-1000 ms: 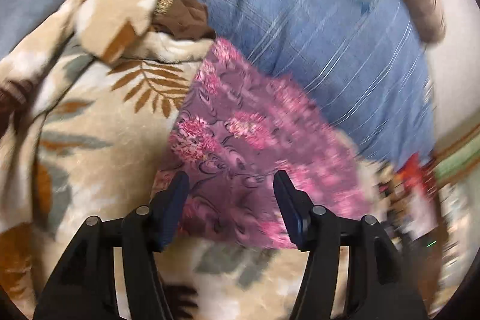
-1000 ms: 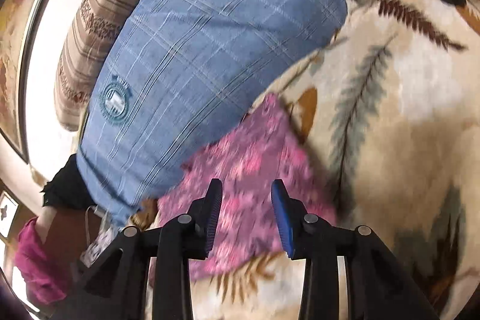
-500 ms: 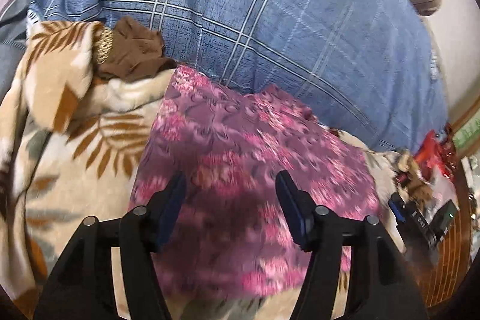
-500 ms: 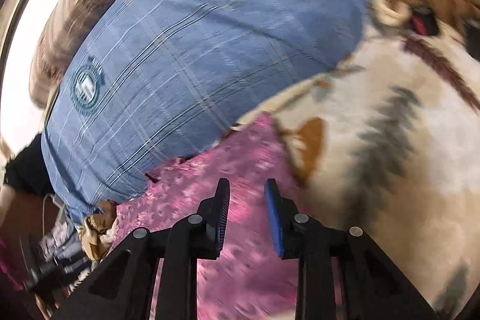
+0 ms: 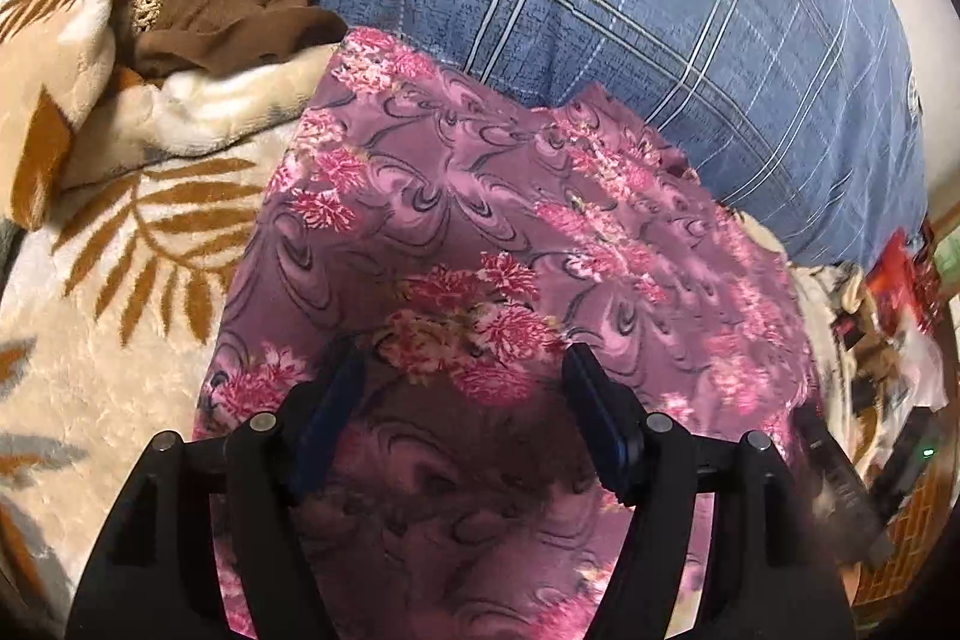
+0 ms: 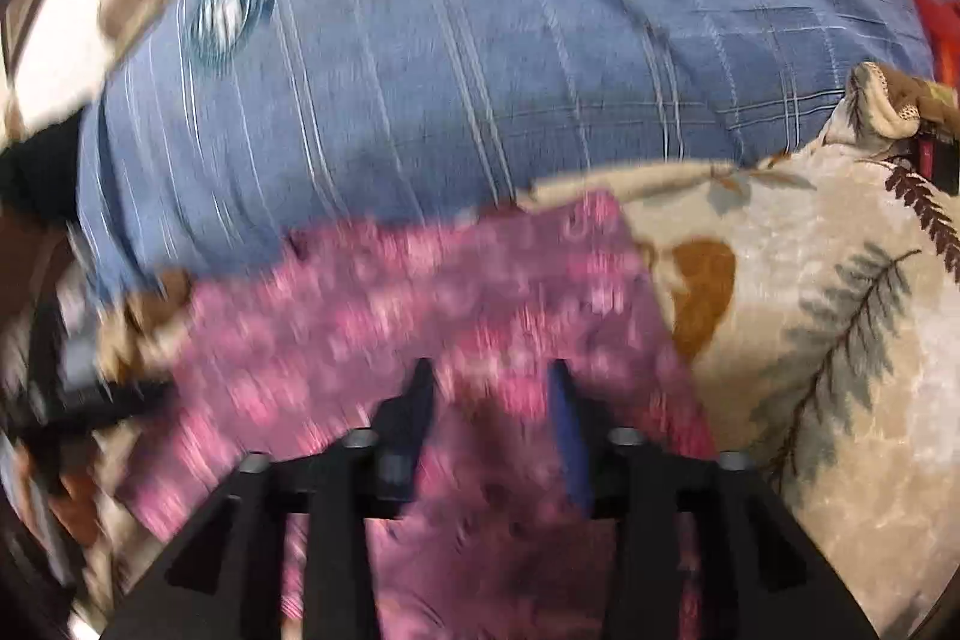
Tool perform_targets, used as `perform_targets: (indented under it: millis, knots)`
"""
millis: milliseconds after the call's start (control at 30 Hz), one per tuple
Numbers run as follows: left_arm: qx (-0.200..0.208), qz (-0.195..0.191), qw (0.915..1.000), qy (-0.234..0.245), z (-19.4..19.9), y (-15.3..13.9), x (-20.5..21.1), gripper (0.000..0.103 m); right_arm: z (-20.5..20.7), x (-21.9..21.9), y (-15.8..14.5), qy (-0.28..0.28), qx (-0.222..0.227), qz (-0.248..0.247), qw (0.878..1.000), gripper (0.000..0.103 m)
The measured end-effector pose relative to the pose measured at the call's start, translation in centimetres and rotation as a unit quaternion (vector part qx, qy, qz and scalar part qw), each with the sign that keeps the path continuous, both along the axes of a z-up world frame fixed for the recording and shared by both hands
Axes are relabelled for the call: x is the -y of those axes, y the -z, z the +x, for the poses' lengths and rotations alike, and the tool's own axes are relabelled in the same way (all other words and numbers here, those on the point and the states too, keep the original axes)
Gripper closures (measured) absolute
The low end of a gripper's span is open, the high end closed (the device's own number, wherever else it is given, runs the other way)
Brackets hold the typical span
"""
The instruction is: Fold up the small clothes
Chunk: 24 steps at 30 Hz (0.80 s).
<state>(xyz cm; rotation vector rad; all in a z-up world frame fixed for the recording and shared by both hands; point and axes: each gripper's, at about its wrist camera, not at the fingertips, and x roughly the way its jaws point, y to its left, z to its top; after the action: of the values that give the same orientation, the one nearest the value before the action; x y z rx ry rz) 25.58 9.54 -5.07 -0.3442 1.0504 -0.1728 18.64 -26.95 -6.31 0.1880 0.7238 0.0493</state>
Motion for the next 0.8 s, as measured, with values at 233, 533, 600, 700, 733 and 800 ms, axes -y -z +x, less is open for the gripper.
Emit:
perform_targets:
  millis: [233, 533, 600, 700, 733, 800]
  knots:
    - [0.002, -0.011, 0.9999, -0.012, -0.5, -2.1, -3.2, 0.034, -1.9, -3.5, -1.9, -0.017, 0.031, -0.046, 0.998, 0.052]
    - [-0.057, -0.019, 0.9981, -0.017, -1.2, 0.3, -7.1, 0.034, -1.9, -8.4, 0.2, -0.016, -0.003, -0.107, 0.994, 0.04]
    - [-0.059, -0.042, 0.997, -0.029, -1.0, -0.1, -8.6, 0.034, -2.7, -10.6, -0.7, -0.047, 0.018, -0.087, 0.995, 0.04]
    - [-0.075, -0.069, 0.9937, -0.046, -0.6, -0.2, -11.0, 0.034, -3.9, -15.3, -1.5, -0.118, 0.039, -0.092, 0.988, 0.04]
    - [-0.079, -0.072, 0.9931, -0.048, -0.5, -0.2, -11.6, 0.034, -4.4, -17.9, -1.4, -0.158, 0.042, -0.101, 0.981, 0.041]
    - [-0.085, -0.077, 0.9922, -0.05, -0.3, -0.2, -12.7, 0.034, -4.9, -21.7, -0.8, -0.214, 0.04, -0.116, 0.969, 0.04]
